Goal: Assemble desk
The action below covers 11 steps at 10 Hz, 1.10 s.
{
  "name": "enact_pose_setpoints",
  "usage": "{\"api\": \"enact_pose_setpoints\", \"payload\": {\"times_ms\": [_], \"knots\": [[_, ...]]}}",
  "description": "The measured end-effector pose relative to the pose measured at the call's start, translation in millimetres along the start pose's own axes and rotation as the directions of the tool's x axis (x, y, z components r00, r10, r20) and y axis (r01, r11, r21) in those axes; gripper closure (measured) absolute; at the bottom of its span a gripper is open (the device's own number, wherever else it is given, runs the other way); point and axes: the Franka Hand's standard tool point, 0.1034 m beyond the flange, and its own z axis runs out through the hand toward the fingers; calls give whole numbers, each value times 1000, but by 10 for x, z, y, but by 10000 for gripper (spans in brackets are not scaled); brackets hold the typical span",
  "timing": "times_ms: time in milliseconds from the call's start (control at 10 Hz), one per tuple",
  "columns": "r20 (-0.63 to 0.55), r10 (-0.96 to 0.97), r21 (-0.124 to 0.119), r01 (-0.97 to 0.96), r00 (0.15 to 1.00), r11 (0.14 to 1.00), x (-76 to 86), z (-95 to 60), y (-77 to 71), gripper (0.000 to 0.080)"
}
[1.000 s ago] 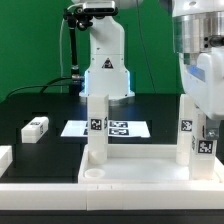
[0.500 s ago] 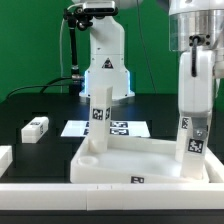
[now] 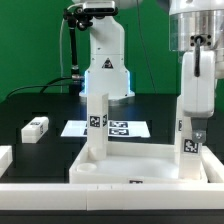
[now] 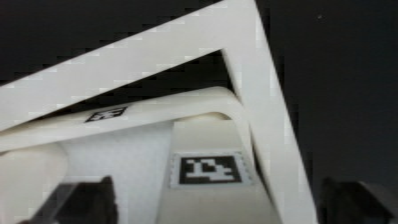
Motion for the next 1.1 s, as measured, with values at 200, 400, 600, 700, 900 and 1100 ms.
{"api": "enact_pose_setpoints", "payload": {"times_ms": [200,400,600,700,900,1100], "knots": [[31,-48,31,47,998,998,72,-310,-68,158],[53,-77,56,74,996,996,153,-586,-104,152],[46,-83,47,80,996,996,141,-513,-76,151],[46,-83,47,80,996,996,141,-515,-77,151],[45,-83,46,81,996,996,143,-504,-73,151],[46,-98,54,95,994,994,154,-519,-83,151]]}}
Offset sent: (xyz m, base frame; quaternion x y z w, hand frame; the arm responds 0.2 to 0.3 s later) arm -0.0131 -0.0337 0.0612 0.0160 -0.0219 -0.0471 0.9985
